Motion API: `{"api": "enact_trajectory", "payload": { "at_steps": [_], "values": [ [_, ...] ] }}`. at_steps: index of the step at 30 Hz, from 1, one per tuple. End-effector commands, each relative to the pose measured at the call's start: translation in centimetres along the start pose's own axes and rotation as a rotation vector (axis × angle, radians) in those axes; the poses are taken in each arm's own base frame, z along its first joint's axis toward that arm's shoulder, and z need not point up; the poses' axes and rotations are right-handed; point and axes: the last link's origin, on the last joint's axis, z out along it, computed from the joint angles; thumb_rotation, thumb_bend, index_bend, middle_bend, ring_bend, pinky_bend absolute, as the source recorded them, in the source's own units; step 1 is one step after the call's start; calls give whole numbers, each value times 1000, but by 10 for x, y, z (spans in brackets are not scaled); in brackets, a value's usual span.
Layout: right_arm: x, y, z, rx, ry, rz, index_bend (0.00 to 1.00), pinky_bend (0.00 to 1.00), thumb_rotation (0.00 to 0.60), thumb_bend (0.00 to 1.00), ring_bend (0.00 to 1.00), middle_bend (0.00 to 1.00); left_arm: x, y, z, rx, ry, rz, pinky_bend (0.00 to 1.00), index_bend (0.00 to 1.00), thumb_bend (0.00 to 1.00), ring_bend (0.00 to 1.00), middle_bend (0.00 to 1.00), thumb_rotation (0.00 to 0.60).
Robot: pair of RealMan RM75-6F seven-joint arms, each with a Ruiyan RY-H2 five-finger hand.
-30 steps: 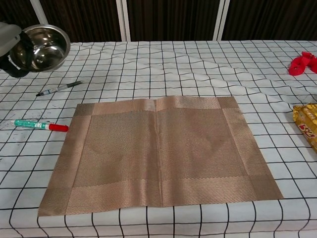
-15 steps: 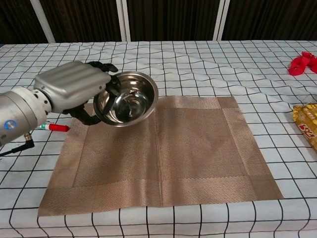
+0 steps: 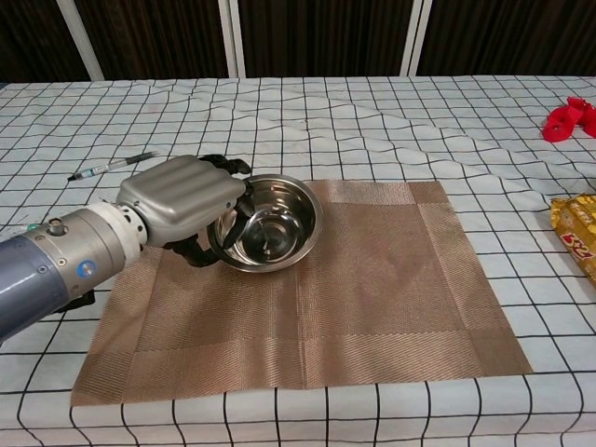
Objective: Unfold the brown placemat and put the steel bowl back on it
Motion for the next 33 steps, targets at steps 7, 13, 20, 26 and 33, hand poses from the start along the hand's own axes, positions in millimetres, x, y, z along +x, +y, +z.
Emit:
{"api": "enact_trajectory", "payload": {
  "at_steps": [7, 13, 20, 26, 33],
  "values": [
    [0, 0, 0, -1, -2, -4, 0, 174, 600, 134, 0, 0, 8, -8, -5, 37, 38, -13, 66, 258, 98, 37, 138, 600],
    [0, 0, 0, -1, 1, -4, 0, 174, 600, 134, 0, 0, 23, -26, -18, 86, 97, -53, 63, 170, 93, 37, 122, 600],
    [0, 0, -1, -1, 2, -7, 0, 174, 600, 134, 0, 0, 41, -62, -42, 159, 161, -74, 50, 136, 87, 35, 111, 600],
    [0, -1, -1, 0, 3, -11, 0, 174, 600, 134, 0, 0, 51, -99, -74, 254, 210, -95, 49, 105, 72, 26, 92, 600],
    [-1, -1, -2, 2, 1, -15, 0, 174, 600, 134, 0, 0, 51, -139, -126, 375, 249, -127, 23, 60, 68, 0, 44, 600]
  ]
}}
